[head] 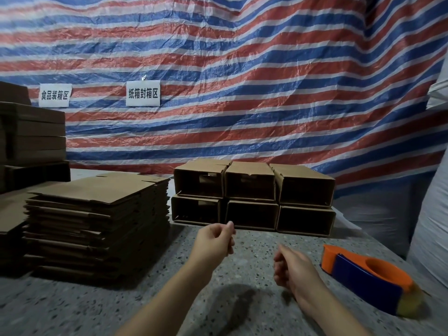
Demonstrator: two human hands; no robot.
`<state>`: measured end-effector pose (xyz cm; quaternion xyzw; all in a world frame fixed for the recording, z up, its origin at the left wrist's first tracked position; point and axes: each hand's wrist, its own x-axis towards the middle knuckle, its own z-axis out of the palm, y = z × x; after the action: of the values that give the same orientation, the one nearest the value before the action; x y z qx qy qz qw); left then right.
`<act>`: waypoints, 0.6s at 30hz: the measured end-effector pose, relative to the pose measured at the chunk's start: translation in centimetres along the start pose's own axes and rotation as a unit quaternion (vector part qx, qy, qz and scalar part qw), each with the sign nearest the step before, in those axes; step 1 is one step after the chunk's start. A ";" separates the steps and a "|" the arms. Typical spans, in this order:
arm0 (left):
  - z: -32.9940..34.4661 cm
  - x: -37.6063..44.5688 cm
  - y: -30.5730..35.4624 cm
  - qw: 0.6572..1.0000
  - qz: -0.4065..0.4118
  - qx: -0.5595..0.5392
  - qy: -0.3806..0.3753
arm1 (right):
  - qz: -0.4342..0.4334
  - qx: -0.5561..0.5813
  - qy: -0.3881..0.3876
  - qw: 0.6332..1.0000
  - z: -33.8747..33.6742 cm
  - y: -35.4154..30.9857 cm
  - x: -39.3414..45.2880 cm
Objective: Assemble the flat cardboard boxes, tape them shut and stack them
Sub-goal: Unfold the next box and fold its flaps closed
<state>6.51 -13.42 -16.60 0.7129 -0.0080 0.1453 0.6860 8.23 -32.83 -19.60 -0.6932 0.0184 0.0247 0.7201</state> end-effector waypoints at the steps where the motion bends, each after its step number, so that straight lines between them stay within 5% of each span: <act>1: -0.7 0.3 0.4 0.999 0.025 0.047 0.001 | -0.004 0.001 -0.002 1.000 0.2 -0.2 0.0; 5: -4.5 1.4 2.3 0.943 0.151 0.297 -0.027 | -0.010 0.013 -0.005 1.000 0.8 -0.7 0.1; 10: -10.1 3.5 6.5 0.860 0.184 0.471 0.069 | -0.012 0.014 -0.013 1.000 1.2 -0.4 0.0; 14: -13.8 5.1 8.7 0.675 0.183 0.699 0.147 | -0.010 0.018 -0.016 1.000 1.3 -0.3 0.1; 18: -15.5 6.2 8.9 0.594 0.039 0.788 0.158 | -0.006 0.012 -0.018 1.000 1.2 -0.2 0.0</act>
<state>7.58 2.39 -6.34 0.9408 0.1898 0.2318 -0.1583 8.20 -31.60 -19.32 -0.6837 0.0017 0.0330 0.7290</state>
